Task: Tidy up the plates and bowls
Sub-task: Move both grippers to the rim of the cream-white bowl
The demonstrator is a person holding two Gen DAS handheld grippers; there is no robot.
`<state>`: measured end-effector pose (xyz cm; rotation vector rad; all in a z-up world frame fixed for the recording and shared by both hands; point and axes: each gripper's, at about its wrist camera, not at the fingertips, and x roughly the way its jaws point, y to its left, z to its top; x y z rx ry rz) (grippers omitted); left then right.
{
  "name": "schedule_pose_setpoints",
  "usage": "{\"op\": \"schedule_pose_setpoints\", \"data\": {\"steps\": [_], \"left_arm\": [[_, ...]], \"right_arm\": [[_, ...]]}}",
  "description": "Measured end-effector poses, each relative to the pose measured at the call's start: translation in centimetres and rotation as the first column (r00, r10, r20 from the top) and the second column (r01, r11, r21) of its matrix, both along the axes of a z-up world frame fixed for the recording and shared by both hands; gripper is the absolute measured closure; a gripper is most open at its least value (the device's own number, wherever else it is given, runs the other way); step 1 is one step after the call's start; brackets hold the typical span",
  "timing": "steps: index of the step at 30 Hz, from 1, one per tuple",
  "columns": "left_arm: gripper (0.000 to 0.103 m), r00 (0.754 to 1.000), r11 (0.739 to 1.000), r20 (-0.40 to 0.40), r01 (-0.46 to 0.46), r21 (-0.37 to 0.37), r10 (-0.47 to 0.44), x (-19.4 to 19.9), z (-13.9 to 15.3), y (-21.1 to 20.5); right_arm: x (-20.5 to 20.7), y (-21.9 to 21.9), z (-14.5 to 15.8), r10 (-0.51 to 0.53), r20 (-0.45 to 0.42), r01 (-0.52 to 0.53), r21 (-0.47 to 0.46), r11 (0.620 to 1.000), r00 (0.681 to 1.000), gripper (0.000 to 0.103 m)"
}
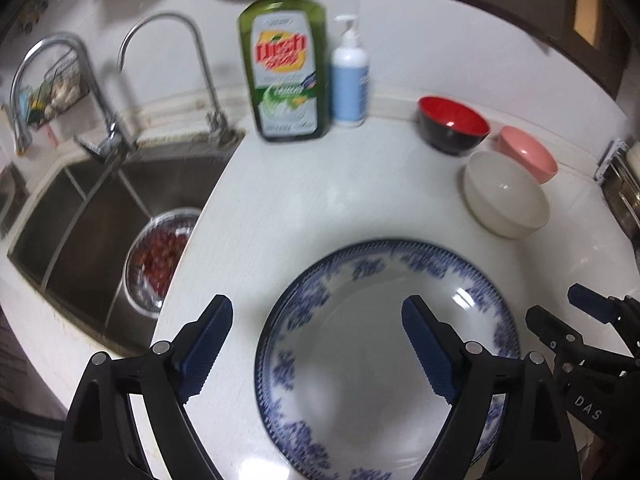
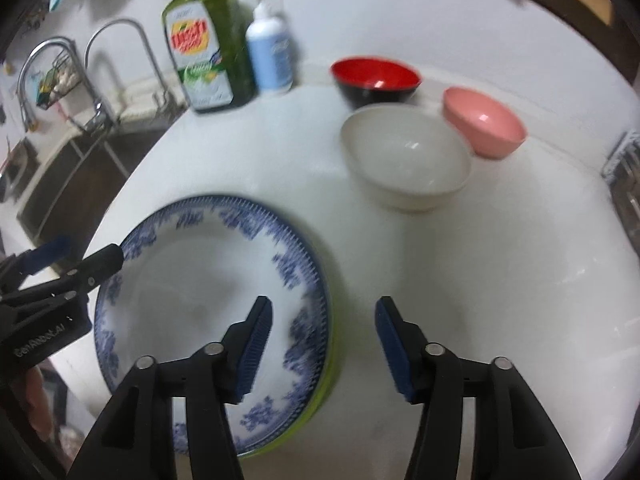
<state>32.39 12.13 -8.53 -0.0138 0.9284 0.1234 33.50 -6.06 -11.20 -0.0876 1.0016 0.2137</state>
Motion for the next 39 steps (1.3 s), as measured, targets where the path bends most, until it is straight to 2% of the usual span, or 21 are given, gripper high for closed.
{"op": "schedule_pose_setpoints", "data": {"steps": [6, 18, 21, 30, 39], "left_arm": [[0.015, 0.998, 0.999, 0.038, 0.048, 0.024, -0.049, 1.7, 1.0, -1.9], [0.015, 0.985, 0.987, 0.072, 0.154, 0.044, -0.157, 5.1, 2.9, -6.0], [0.015, 0.982, 0.984, 0.073, 0.172, 0.046, -0.175, 6.3, 3.2, -6.5], [0.015, 0.969, 0.968, 0.022, 0.247, 0.029, -0.248, 10.5, 2.3, -8.6], [0.020, 0.947, 0.947, -0.047, 0.321, 0.028, -0.319, 14.6, 0.0, -10.7]], "right_arm": [[0.3, -1.1, 1.5, -0.013, 0.089, 0.018, -0.058, 0.998, 0.996, 0.040], [2.3, -5.2, 4.2, -0.107, 0.154, 0.111, -0.014, 0.994, 0.982, 0.040], [3.0, -5.7, 4.7, -0.118, 0.176, 0.126, -0.033, 0.992, 0.977, 0.035], [6.1, -7.4, 4.9, -0.158, 0.150, 0.162, -0.016, 0.987, 0.976, 0.035], [9.9, -8.9, 3.2, -0.217, 0.087, 0.219, -0.019, 0.975, 0.972, 0.037]]}}
